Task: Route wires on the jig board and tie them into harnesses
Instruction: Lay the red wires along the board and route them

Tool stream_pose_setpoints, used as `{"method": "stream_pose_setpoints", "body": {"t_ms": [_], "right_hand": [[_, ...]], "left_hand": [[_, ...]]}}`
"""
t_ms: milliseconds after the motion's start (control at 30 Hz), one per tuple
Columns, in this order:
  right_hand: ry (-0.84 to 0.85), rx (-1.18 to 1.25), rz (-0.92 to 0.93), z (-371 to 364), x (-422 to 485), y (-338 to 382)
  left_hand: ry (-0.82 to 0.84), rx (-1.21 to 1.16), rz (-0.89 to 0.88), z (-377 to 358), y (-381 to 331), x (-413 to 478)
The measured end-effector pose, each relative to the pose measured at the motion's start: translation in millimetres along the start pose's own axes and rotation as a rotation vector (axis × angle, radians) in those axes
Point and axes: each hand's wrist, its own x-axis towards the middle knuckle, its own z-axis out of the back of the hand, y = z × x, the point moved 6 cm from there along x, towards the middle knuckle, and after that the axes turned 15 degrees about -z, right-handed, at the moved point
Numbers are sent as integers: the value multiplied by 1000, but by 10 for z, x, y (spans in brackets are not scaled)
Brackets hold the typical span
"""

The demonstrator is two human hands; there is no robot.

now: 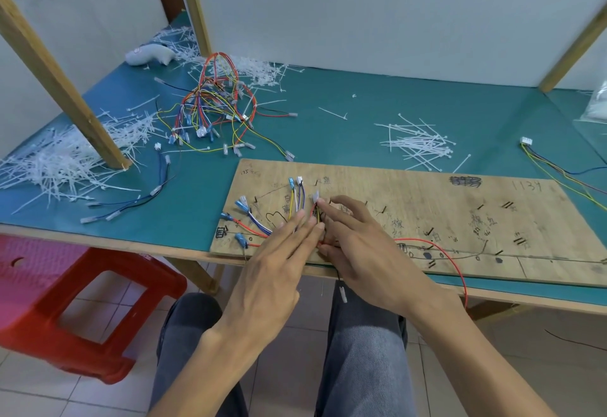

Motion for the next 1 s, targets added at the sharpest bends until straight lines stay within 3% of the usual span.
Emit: {"method": "stream_pose_setpoints", "body": {"t_ms": [167,333,433,533,733,867,1000], "right_hand": [[-55,3,-5,20,-81,14],[-206,-207,-90,131,-189,10],[-192,-290,-65,216,-247,-16],[-124,-198,-152,396,-331,-307],[-165,-8,-299,753,-388,-1082],[-152,-32,-355,642,-380,-1213],[-235,117,-344,655,-455,-1255]], "left_hand": [[34,33,-19,-13,-2,22],[48,73,-36,-21,15,14],[45,116,-48,-34,16,1],[38,162,-60,-47,25,-11],[59,208,-70,-102,34,-47],[62,219,-80,-126,56,-61],[59,210,-83,-151,80,-67]]}}
